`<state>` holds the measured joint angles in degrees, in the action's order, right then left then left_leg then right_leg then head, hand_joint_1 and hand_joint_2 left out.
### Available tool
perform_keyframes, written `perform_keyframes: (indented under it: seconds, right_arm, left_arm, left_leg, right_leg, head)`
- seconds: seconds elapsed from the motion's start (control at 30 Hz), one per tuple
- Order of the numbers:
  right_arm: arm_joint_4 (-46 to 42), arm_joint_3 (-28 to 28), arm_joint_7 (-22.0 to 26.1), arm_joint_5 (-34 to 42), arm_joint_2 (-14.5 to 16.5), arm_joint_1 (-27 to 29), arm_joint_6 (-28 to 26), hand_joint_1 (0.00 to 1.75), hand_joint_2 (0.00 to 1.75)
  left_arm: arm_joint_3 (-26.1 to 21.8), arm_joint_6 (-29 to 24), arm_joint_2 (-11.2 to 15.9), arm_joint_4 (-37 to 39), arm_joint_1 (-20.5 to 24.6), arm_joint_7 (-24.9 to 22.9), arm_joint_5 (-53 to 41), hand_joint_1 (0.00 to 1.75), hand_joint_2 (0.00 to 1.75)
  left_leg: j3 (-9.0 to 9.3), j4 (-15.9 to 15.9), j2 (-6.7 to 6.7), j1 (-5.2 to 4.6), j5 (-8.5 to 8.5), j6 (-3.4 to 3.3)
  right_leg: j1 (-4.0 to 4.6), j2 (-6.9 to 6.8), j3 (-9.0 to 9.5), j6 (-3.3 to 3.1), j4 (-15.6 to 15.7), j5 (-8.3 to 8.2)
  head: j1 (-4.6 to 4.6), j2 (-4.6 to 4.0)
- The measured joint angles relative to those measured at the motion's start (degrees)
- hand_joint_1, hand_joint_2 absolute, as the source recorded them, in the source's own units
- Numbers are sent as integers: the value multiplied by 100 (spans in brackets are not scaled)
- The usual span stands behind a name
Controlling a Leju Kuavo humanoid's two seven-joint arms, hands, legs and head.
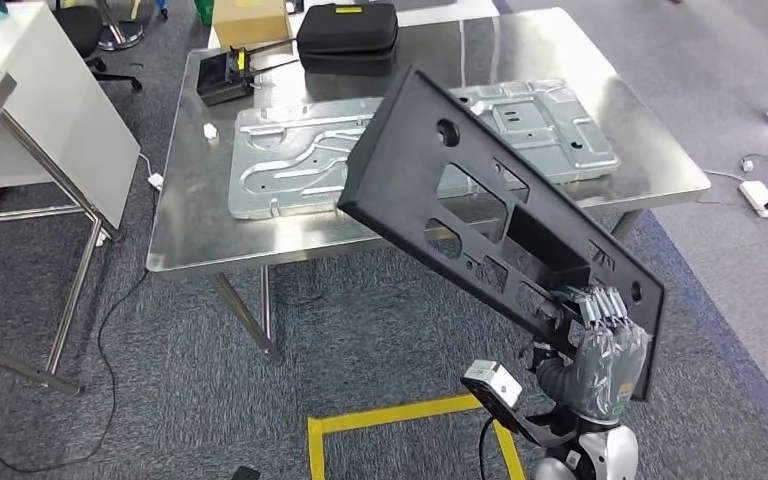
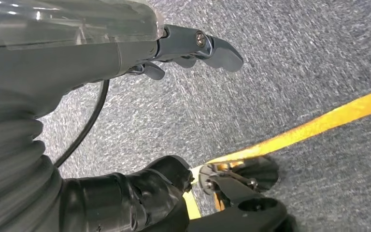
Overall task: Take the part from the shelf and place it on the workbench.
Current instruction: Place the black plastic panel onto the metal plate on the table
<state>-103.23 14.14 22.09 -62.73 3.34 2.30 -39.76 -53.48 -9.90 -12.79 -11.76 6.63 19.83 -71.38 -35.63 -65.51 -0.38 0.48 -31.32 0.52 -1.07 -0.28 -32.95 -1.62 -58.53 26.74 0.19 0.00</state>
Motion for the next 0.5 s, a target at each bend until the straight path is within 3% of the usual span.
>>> perform_keyframes:
  seconds: [0.07,0.1,0.13,0.2,0.27,0.4,0.47,0.5]
  right_arm:
    - [-4,-2,14,-1,8,6,1,175,175]
    - [-4,-4,19,0,9,9,1,175,175]
    - [-4,-6,29,1,10,11,1,175,175]
    - [-7,-13,73,2,19,10,1,175,175]
    - [-14,-20,117,3,37,7,1,175,175]
    - [-34,-23,132,3,51,-3,1,175,175]
    - [-56,-33,124,3,53,-23,0,175,175]
    - [-63,-39,117,3,53,-31,0,175,175]
  left_arm:
    - [0,19,0,0,-9,4,-1,0,175]
    - [0,26,0,0,-17,6,-2,0,175]
    - [0,32,0,0,-22,8,-3,0,175]
    - [1,38,0,0,-21,13,-4,0,175]
    - [2,39,1,0,-8,17,-5,0,175]
    - [15,42,3,0,-9,22,-4,0,175]
    - [24,47,1,0,-5,23,-3,0,175]
    - [30,50,0,0,-1,23,-3,0,175]
  left_leg:
    - [-345,-731,2,13,-283,32]
    - [-424,-888,2,15,-284,38]
    - [-391,-812,3,17,-172,36]
    - [-48,-89,6,16,231,-1]
    - [276,588,10,-6,456,-55]
    - [347,784,3,-11,487,-162]
    - [372,841,8,18,518,-238]
    - [377,850,12,18,520,-263]
  right_leg:
    - [11,-8,-7,-22,-6,3]
    - [16,-9,-5,-26,-8,7]
    - [19,-7,1,-26,-10,9]
    - [23,-1,27,-12,-13,21]
    - [47,2,32,33,-30,35]
    - [61,3,13,154,-49,52]
    - [54,12,-121,208,-349,251]
    - [39,18,-276,228,-675,426]
  head:
    - [-2,0]
    - [-2,0]
    - [-2,0]
    - [-1,0]
    - [0,0]
    - [2,0]
    - [7,0]
    - [8,0]
